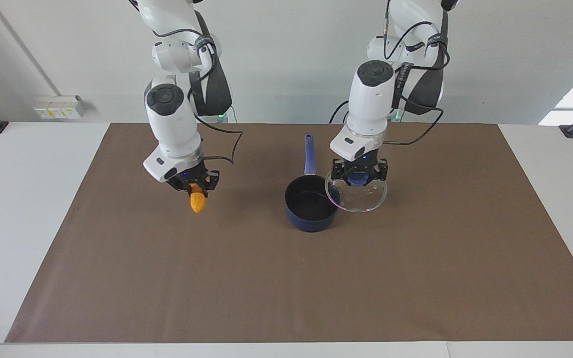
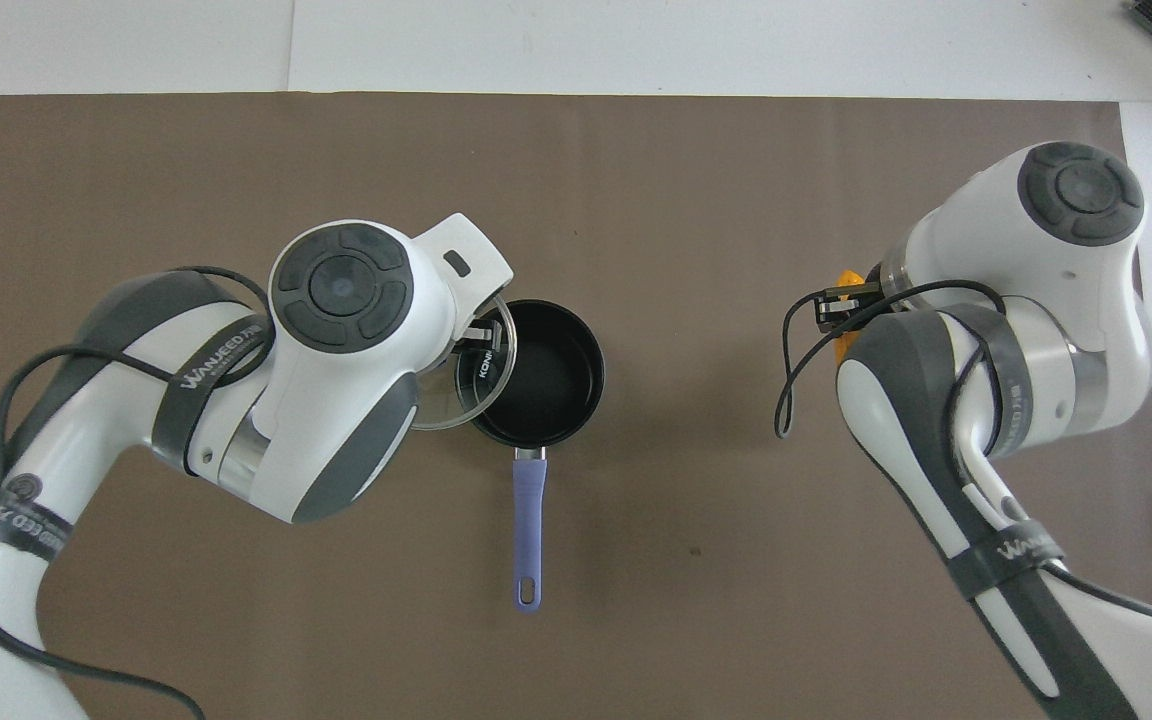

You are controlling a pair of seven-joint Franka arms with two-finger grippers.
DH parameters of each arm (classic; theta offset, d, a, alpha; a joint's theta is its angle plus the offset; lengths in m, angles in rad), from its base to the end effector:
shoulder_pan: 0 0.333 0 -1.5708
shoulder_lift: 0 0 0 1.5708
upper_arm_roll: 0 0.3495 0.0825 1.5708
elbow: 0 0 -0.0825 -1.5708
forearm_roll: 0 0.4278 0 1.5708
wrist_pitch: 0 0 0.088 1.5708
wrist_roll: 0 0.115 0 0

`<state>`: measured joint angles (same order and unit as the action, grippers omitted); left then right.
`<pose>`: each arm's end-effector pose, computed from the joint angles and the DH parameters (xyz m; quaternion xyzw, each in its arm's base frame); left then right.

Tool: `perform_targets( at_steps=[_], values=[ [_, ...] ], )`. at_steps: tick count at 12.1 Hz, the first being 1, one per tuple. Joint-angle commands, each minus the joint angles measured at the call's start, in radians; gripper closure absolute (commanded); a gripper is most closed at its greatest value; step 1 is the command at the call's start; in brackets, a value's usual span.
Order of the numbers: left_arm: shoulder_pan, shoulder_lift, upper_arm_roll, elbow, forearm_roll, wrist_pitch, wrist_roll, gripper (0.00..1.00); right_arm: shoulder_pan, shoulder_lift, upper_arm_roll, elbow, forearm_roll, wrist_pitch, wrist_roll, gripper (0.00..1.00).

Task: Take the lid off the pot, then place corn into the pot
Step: 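Lift the lid off with the left gripper while the right gripper carries corn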

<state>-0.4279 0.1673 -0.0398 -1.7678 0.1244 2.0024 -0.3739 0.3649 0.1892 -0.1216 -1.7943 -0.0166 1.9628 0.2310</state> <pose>0.5974 -0.2908 0.4802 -0.9955 0.0704 -0.0528 0.0355 0.6371 0.1611 0.4488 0.9997 0.0104 -0.0049 0.0208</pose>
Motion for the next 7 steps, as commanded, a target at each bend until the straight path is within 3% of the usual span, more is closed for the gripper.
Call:
perform_targets(
  at_steps=[1, 5, 7],
  values=[
    [0.099, -0.035, -0.011, -0.068, -0.044, 0.039, 0.126, 0.83, 0.089, -0.039, 0.014, -0.023, 0.018, 0.005, 0.106, 1.0],
    [0.247, -0.065, -0.011, -0.195, -0.069, 0.177, 0.321, 0.83, 0.247, 0.009, 0.014, 0.001, 0.084, 0.129, 0.325, 1.0],
    [0.338, -0.065, -0.011, -0.254, -0.107, 0.248, 0.473, 0.83, 0.276, 0.071, 0.031, 0.092, 0.142, 0.133, 0.384, 1.0]
  ],
)
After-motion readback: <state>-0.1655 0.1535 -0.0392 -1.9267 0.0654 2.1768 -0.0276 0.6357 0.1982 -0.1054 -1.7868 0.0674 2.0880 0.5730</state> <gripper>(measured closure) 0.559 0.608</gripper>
